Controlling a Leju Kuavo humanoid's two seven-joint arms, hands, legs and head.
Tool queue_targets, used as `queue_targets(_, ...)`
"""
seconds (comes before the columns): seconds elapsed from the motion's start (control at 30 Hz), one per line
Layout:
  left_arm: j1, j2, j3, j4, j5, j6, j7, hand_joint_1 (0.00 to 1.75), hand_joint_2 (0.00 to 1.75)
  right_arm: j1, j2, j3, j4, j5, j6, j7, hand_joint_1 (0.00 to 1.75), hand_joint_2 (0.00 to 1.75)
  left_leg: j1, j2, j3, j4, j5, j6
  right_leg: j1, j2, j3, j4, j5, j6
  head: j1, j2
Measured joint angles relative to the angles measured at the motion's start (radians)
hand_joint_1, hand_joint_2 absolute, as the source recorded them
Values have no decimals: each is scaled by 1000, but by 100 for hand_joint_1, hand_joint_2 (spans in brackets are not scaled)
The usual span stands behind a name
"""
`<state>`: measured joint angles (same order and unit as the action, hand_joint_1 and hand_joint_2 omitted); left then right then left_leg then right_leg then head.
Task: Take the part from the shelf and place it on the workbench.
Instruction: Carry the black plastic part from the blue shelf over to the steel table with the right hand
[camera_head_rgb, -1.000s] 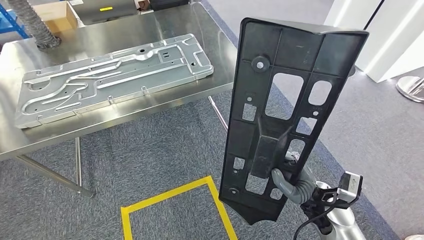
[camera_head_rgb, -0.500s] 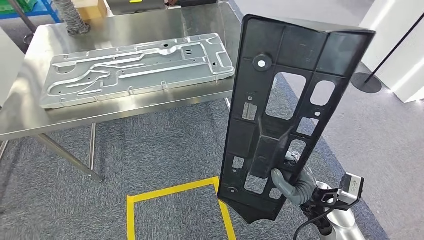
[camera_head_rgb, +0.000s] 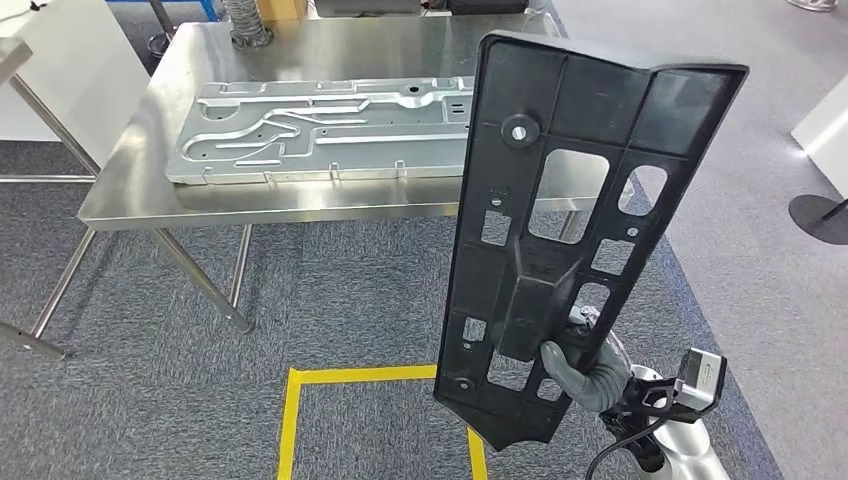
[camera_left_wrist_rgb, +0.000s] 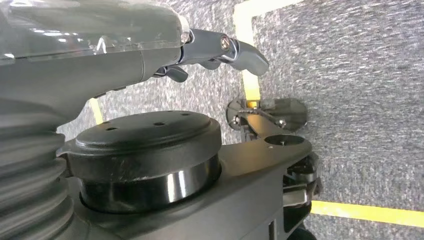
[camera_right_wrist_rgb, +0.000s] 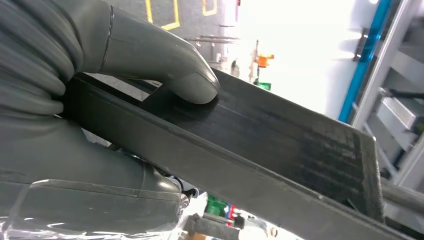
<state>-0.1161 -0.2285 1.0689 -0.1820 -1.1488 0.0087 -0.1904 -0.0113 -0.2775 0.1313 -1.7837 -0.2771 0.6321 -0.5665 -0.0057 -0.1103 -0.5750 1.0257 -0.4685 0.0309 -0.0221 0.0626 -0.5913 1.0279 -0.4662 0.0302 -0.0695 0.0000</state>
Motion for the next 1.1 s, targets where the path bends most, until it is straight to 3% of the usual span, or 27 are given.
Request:
queue_targets(0.03,1,0,0,0,0,1,0,0,175,-4,0,0,0,-1,1,-1,175,175,1,-7,-2,-2,0,-7,0,-9,1,-3,1,-7,0,0)
queue_targets(0.1,3,0,0,0,0,3,0,0,175,-12,0,-1,1,-3,4,-2,175,175,0,21,-8,13,-11,-19,-3,-26,10,-15,3,-20,0,0)
queue_targets(0.13,3,1,0,0,0,4,1,0,175,-14,0,-1,1,-4,4,-3,175,175,-1,48,-24,47,-31,-26,-5,-34,16,-21,3,-26,0,0)
queue_targets(0.2,2,1,0,0,0,4,2,0,175,-14,0,-2,2,-6,4,-4,175,175,5,94,-86,171,-89,-37,-2,-51,23,-24,-1,-32,0,0)
queue_targets(0.27,3,1,0,0,-1,1,4,0,175,-14,0,-2,2,-6,2,-4,175,175,11,103,-145,277,-118,-43,-1,-63,27,-23,-6,-34,0,0)
queue_targets(0.3,4,1,0,0,-1,0,4,0,175,-14,0,-2,2,-6,0,-4,175,175,13,104,-150,278,-103,-44,-1,-67,30,-23,-9,-33,0,0)
queue_targets(0.37,4,1,0,0,-3,-2,4,0,175,-16,-1,-3,2,-6,-2,-3,175,175,15,106,-98,163,-27,-42,-1,-72,41,-23,-16,-28,0,0)
queue_targets(0.43,3,2,0,0,-3,-2,4,0,175,-20,-1,-4,2,-7,-3,-2,175,175,13,108,-35,37,20,-35,2,-74,50,-23,-24,-19,0,0)
queue_targets(0.47,2,2,0,0,-3,-2,3,0,175,-22,-2,-4,2,-7,-3,-2,175,175,11,108,-21,9,23,-30,3,-74,51,-23,-26,-14,0,0)
queue_targets(0.6,4,2,0,0,-3,-2,1,0,175,-24,-6,-6,2,-8,-3,-2,175,175,8,105,-8,-11,14,-2,-1,-75,53,-18,-38,13,0,0)
queue_targets(0.67,4,2,0,0,-3,-3,-3,0,175,-21,-10,-7,1,-10,-3,-4,175,175,10,104,6,-21,14,10,-2,-73,16,61,-77,20,0,0)
queue_targets(0.73,4,2,0,0,-4,-5,-7,0,175,-15,-13,-9,2,-10,-3,-7,175,175,7,103,14,-22,8,17,-1,-70,-66,201,-130,23,0,0)
queue_targets(0.77,4,2,0,0,-4,-6,-8,0,175,-12,-14,-10,2,-10,-2,-7,175,175,4,102,18,-21,3,19,-1,-69,-103,253,-138,23,0,0)
queue_targets(0.8,5,2,0,0,-4,-6,-8,0,175,-10,-14,-10,3,-10,-2,-7,175,175,2,101,24,-21,-2,20,-1,-69,-121,266,-123,22,0,0)
queue_targets(0.83,5,1,0,0,-4,-6,-8,0,175,-10,-14,-11,3,-9,-2,-8,175,175,1,99,31,-21,-8,19,-1,-68,-121,242,-90,20,0,0)
queue_targets(0.9,4,0,0,0,-6,-7,-8,0,175,-12,-17,-12,4,-9,-2,-8,175,175,-2,95,50,-21,-23,16,3,-67,-71,111,-2,10,0,0)
queue_targets(0.93,2,0,0,0,-7,-8,-8,0,175,-14,-19,-13,4,-9,-2,-9,175,175,-3,93,57,-19,-31,12,5,-66,-45,50,24,4,0,0)
queue_targets(1.0,0,-2,-1,0,-10,-9,-8,0,175,-16,-23,-14,5,-8,-2,-10,175,175,-5,91,63,-21,-44,1,13,-64,-19,-7,31,-7,0,0)
queue_targets(1.1,-1,-3,-1,0,-13,-9,-7,0,175,-17,-26,-17,4,-9,-2,-12,175,175,-2,91,67,-27,-50,-9,17,-63,-17,-10,22,-17,0,0)
